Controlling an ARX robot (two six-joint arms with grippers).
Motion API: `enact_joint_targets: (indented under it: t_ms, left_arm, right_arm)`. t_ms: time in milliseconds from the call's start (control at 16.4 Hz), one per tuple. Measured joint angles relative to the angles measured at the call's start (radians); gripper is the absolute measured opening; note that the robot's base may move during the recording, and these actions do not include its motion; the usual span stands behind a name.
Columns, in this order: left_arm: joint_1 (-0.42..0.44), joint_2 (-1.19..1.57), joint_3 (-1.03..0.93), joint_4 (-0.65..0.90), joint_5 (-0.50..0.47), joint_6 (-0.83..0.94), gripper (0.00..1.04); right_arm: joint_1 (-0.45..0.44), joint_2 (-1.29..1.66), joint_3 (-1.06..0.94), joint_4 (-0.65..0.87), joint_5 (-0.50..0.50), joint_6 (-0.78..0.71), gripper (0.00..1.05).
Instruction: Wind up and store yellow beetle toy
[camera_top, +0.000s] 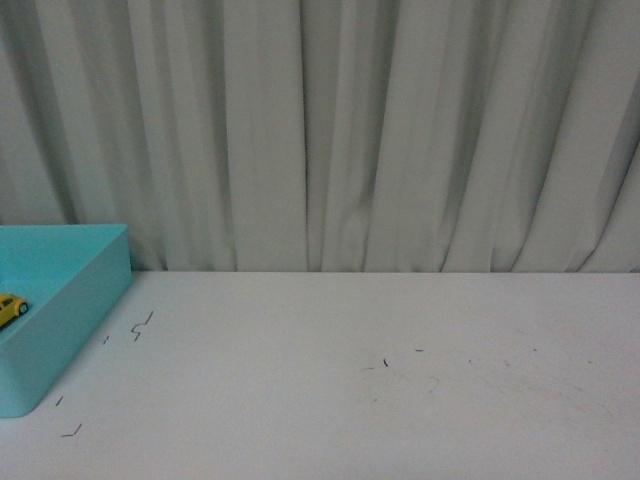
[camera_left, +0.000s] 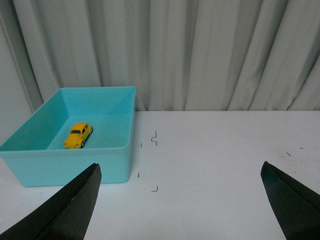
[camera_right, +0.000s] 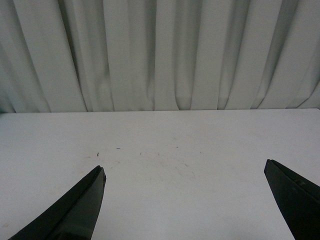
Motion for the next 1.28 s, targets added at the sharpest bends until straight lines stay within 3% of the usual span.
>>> enact_joint_targets:
  t_ms: [1280]
  left_arm:
    - [0.0, 0.0, 0.0, 0.0, 0.0, 0.0, 0.98]
  right_arm:
    - [0.0, 0.0, 0.0, 0.0, 0.0, 0.0, 0.98]
